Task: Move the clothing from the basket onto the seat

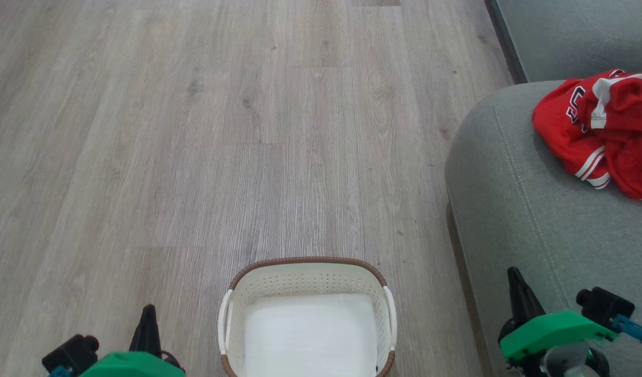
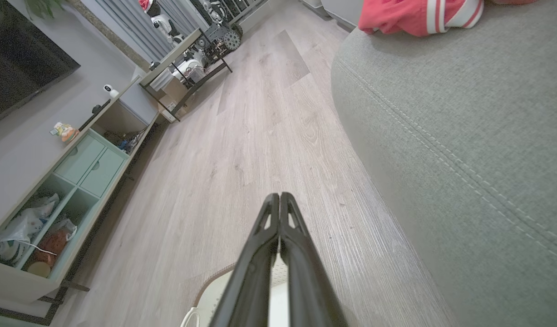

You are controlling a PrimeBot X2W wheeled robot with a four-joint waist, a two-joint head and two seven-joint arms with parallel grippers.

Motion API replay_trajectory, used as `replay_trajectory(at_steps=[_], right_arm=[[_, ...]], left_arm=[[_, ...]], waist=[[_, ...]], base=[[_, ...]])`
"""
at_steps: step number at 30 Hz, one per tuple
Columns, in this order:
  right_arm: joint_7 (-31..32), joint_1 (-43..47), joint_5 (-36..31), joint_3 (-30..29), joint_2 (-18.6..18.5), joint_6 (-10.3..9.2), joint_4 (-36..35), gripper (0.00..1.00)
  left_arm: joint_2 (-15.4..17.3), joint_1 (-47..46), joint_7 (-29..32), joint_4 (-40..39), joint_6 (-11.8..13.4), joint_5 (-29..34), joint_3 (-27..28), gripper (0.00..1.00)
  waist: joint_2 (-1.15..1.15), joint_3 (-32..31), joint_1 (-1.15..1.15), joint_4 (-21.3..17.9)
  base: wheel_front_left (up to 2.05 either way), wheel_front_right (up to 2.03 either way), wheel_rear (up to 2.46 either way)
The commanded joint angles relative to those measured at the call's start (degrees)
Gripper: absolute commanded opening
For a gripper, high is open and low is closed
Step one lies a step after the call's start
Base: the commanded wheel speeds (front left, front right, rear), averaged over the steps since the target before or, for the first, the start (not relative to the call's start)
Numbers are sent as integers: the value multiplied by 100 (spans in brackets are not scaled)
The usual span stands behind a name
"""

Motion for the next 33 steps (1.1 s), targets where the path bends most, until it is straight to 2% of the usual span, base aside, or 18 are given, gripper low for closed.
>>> replay_trajectory(at_steps=[1, 33], right_arm=[[27, -316, 168, -8, 0, 0, -229, 0], [560, -411, 2214, -236, 3, 0, -528, 0]], left_arm=[[9, -319, 42, -205, -40, -151, 135, 0], [-6, -690, 570, -231, -412, -2102, 485, 0]], waist=[[0, 3, 0, -3], [0, 89, 0, -66]], base=[[0, 0, 0], [0, 0, 0]])
